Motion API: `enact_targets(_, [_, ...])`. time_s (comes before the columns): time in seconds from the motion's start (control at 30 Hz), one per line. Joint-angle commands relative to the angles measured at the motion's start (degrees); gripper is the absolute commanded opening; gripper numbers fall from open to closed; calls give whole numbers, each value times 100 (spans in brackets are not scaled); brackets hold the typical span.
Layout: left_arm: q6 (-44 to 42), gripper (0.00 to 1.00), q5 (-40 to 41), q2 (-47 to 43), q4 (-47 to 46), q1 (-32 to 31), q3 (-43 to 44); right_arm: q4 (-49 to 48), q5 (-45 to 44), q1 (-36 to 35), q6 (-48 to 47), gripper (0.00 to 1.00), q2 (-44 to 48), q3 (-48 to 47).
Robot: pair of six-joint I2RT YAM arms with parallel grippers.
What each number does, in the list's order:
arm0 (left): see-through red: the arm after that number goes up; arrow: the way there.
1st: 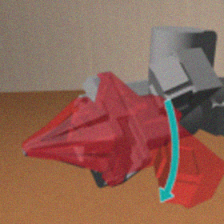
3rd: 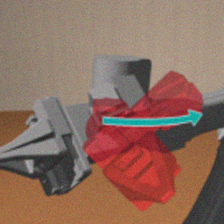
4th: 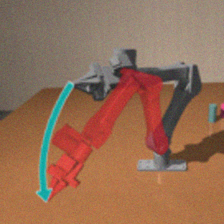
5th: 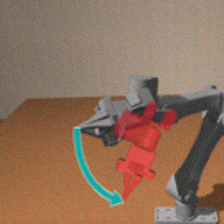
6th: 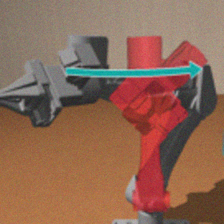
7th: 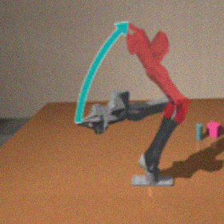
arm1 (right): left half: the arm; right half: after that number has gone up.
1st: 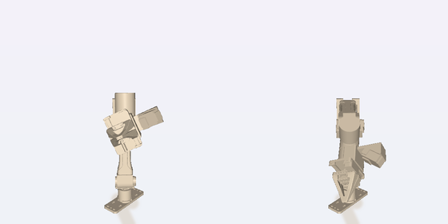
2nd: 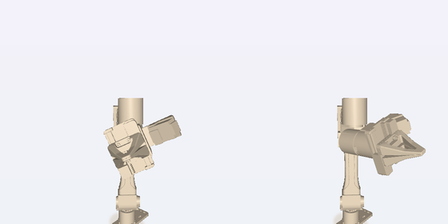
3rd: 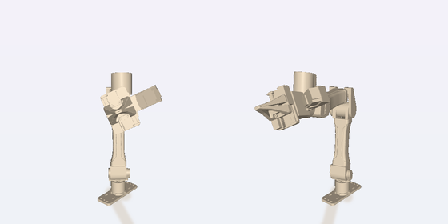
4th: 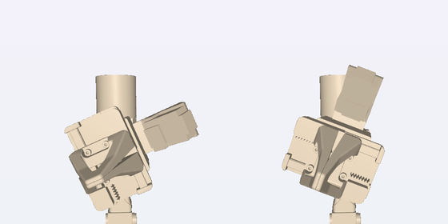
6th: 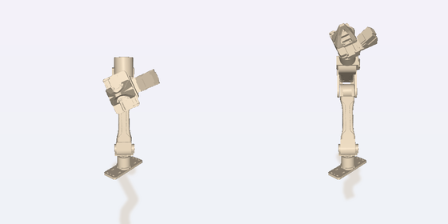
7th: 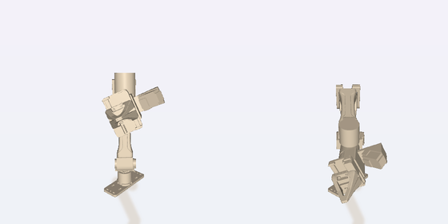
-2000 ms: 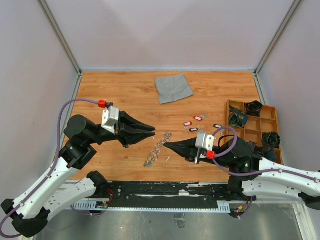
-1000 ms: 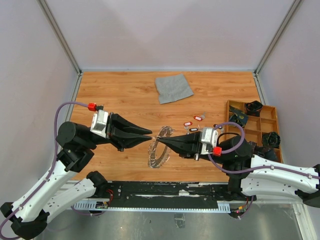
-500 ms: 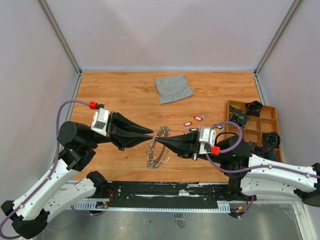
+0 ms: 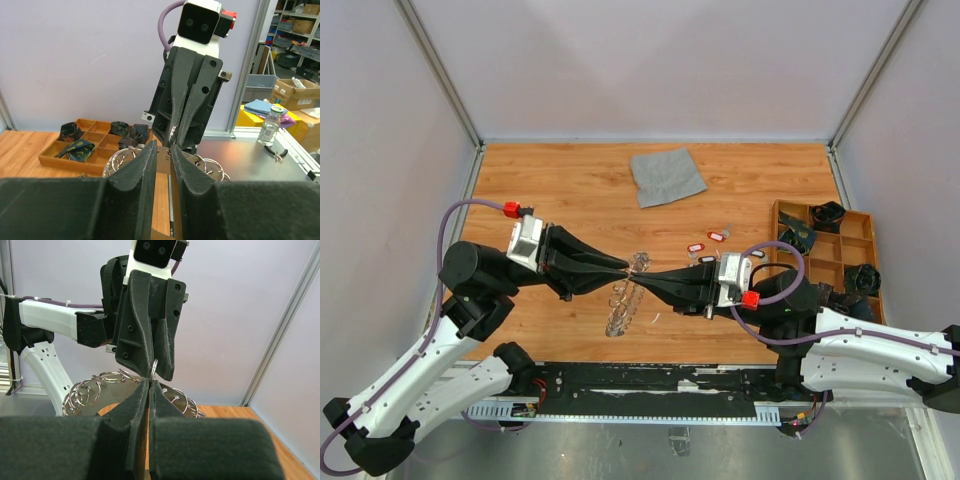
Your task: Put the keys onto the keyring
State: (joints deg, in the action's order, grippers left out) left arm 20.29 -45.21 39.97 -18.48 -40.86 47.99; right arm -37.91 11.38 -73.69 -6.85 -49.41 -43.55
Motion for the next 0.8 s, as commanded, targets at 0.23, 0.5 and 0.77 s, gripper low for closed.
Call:
enact_targets(0.23, [112, 12, -159, -14, -251, -124, -33, -315, -41, 56, 97, 1, -54, -273])
enact_targets(0.5, [83, 19, -157, -19, -213, -133, -43, -286, -110, 57, 113, 1, -112, -297])
enact_targets(0.77, [-86, 0, -115, -28, 41, -133, 23, -213, -115, 57, 123, 1, -64, -313])
